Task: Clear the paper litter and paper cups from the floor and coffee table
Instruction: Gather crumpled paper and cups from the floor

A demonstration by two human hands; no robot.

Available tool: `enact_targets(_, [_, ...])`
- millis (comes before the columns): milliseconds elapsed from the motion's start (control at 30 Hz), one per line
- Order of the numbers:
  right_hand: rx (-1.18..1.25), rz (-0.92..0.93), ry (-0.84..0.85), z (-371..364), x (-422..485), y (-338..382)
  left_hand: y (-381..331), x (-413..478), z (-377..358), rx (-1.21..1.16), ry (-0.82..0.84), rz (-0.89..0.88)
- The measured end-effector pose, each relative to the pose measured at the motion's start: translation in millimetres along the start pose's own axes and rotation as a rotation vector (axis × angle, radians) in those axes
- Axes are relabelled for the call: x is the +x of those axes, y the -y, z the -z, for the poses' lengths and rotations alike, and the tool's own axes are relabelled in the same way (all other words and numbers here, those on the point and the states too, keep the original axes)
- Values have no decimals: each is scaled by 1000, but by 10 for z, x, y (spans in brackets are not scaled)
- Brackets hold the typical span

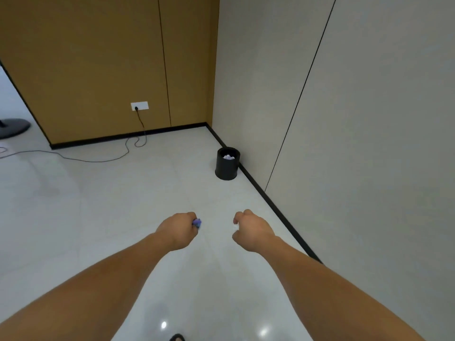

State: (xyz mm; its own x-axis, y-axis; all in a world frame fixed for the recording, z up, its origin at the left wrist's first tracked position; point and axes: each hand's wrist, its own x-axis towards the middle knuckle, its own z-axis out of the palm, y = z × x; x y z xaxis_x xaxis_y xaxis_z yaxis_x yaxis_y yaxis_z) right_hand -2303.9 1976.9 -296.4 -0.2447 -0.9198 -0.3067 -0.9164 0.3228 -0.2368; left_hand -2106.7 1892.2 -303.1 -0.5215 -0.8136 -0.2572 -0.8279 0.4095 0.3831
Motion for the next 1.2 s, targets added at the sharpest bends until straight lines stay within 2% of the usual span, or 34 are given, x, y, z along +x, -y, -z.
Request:
enact_targets(233, [54, -38, -10, 445, 1311, -67, -21, 1467, 561, 35, 64, -47])
enact_targets(500, [107, -72, -34, 1031, 3082, -722, -318, 3427, 956, 54, 69, -77])
enact_targets(767, [73, -38, -36, 1825, 4678, -1239, -592, 5032, 1290, -9, 89, -24])
enact_targets(1200, [68, -42, 50, 2383, 7543, -1426, -317, 8109, 1605, -102, 146, -39])
